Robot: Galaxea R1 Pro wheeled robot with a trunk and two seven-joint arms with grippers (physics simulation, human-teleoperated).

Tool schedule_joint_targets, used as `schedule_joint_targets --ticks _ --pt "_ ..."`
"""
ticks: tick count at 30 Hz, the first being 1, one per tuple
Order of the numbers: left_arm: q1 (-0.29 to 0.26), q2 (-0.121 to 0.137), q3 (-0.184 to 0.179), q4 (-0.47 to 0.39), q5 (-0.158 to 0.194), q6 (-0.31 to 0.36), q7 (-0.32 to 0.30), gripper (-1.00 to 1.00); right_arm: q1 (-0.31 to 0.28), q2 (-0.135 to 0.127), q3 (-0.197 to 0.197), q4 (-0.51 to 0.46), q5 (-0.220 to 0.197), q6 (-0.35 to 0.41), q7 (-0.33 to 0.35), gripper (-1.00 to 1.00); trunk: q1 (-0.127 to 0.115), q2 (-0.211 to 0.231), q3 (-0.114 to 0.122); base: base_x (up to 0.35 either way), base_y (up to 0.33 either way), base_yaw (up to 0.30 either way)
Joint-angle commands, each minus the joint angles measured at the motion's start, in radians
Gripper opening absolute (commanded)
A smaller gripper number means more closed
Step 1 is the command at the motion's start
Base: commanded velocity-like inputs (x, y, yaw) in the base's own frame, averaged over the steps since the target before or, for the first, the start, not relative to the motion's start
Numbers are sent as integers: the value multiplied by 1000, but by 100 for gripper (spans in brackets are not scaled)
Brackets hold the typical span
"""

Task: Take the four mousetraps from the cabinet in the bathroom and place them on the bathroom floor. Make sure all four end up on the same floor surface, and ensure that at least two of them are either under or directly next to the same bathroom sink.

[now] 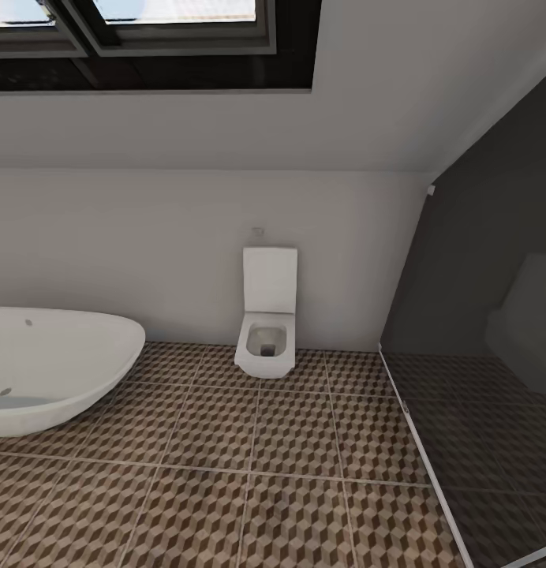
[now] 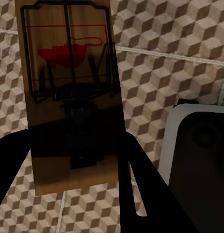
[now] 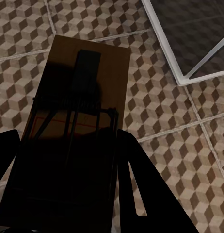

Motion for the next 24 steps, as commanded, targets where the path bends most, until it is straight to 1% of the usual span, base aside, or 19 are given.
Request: schedule_joint_targets --ticks 1,24 --pt "-1 -1 -7 3 -2 -4 6 -100 -1 0 9 -1 -2 -1 -9 -100 1 -2 -2 0 0 0" --pt "-1 -1 -7 3 -2 -4 6 -100 -1 0 9 -1 -2 -1 -9 -100 1 -2 -2 0 0 0"
